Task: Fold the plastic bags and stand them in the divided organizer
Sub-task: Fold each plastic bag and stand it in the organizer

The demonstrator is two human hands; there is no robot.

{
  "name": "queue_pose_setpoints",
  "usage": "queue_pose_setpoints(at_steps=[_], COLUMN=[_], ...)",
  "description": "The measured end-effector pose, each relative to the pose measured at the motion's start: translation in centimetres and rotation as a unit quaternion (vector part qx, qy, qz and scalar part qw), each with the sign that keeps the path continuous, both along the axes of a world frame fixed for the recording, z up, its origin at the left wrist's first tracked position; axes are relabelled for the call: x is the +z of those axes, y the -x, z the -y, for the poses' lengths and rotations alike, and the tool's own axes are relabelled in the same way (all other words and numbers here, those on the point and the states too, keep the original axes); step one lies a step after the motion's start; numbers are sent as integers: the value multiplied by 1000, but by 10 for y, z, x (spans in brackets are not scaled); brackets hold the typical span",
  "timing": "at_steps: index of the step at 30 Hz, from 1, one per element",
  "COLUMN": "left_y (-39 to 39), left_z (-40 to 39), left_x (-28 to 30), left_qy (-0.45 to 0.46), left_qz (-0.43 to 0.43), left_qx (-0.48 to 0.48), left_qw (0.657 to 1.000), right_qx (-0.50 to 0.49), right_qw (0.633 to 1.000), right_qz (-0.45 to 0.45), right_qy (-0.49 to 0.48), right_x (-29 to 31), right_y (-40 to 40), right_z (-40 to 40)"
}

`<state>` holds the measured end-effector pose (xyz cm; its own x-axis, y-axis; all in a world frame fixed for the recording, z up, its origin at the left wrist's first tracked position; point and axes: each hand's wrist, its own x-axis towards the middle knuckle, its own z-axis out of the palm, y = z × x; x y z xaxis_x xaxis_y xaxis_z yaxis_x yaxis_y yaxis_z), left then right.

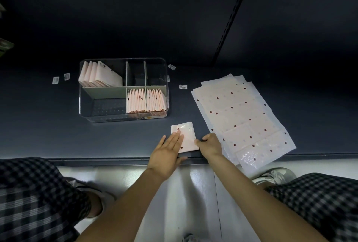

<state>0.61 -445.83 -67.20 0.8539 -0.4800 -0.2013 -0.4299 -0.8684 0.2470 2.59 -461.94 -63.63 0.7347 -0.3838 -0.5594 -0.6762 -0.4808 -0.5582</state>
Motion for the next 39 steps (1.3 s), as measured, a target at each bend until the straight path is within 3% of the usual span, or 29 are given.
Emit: queue_pose_setpoints(at_steps=[3,6,8,10,11,13,16,19,22,24,26,29,31,33,39], left_y=[-9,-19,-26,-36,-41,-54,-72,-85,-96,-108,-122,-137,-143,-146,-149], left_z=[-8,-14,-14,-14,-15,-21,-40,-65,-90,-104,-116,-141,-161,-173,-178], left_x=[11,26,42,64,76,99,126,134,133,132,129,124,115,104,86], left_qy=[28,50,59,42,24,27,149,269,358,397,373,227,127,87,105], left_qz=[5,-5,-24,-54,-61,-64,-115,-191,-243,-225,-133,76,152,159,164], left_qx=[-9,-23,-30,-66,-89,-112,-61,22,75,115,160,264,307,335,350], left_qw=[1000,998,998,995,994,991,980,944,898,882,904,934,931,925,916], right_qx=[-1,118,288,470,516,531,505,396,330,342,331,277,258,269,345], right_qw=[999,987,932,850,820,796,835,909,924,922,925,928,918,904,860], right_qz=[10,93,174,148,120,109,130,129,137,152,180,249,300,321,267], right_qy=[-52,50,134,185,215,268,176,-25,-140,-99,-44,-1,30,92,265], right_x=[8,30,49,62,67,77,98,124,146,154,157,154,148,138,99], right_y=[-3,1,4,1,-1,-9,-27,-49,-71,-87,-105,-136,-154,-168,-194], right_z=[4,3,3,-2,-4,-9,-17,-27,-40,-52,-71,-110,-140,-167,-222])
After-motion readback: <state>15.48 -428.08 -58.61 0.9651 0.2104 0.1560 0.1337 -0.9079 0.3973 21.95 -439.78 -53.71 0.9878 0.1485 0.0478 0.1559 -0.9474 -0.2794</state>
